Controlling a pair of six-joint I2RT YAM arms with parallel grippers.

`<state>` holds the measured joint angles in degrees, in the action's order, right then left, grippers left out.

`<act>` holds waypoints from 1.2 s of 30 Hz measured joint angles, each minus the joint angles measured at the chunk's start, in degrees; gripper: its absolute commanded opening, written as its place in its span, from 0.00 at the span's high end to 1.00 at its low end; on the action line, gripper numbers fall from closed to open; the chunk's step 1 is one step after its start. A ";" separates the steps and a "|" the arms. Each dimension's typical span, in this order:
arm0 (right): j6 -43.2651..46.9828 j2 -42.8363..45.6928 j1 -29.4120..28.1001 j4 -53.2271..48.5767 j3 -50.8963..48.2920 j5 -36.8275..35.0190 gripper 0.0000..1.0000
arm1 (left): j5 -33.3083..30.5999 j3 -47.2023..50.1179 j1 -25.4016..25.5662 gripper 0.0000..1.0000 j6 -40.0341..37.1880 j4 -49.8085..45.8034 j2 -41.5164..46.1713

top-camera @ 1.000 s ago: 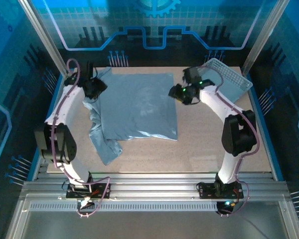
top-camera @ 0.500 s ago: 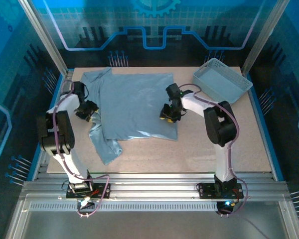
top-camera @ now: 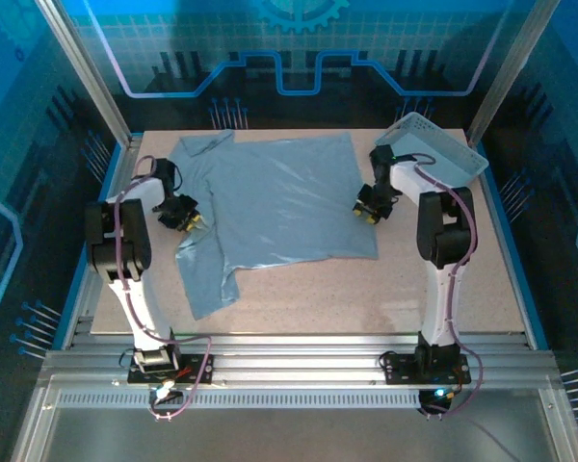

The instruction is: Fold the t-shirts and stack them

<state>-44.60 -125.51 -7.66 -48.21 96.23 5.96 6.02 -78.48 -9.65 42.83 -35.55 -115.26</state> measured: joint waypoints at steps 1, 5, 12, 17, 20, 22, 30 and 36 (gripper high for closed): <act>0.37 -0.63 0.46 -0.63 1.16 -0.22 0.66 | -0.20 -1.11 -0.09 0.79 -0.44 -0.28 -0.81; 2.10 -2.69 1.66 -2.91 5.46 -1.66 0.66 | -0.76 -6.84 -0.55 0.78 -3.15 -1.60 -4.33; 4.87 -3.39 1.84 -5.29 10.01 -3.80 0.64 | -7.32 -13.55 -0.74 0.62 -7.78 -4.26 -6.71; 6.56 -0.28 1.05 -4.85 8.13 -5.09 0.61 | -12.61 -11.06 -0.72 0.57 -9.55 -5.22 -2.62; 6.93 5.31 -0.24 -4.04 4.50 -5.22 0.59 | -13.99 -6.62 -0.68 0.56 -10.23 -5.60 3.87; 6.95 9.84 -1.25 -2.89 1.31 -4.72 0.54 | -13.66 -3.45 -0.52 0.54 -10.12 -5.57 8.55; 4.87 27.47 -1.99 1.66 -19.87 -0.98 0.45 | -7.69 17.44 1.60 0.47 -2.58 -8.28 26.05; 2.05 33.29 -0.42 1.75 -30.42 -0.31 0.45 | -6.97 29.44 1.68 0.49 2.36 -14.25 33.24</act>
<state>-42.54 -92.23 -8.08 -46.46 65.80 5.65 -0.95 -49.04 -7.97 45.19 -49.80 -82.02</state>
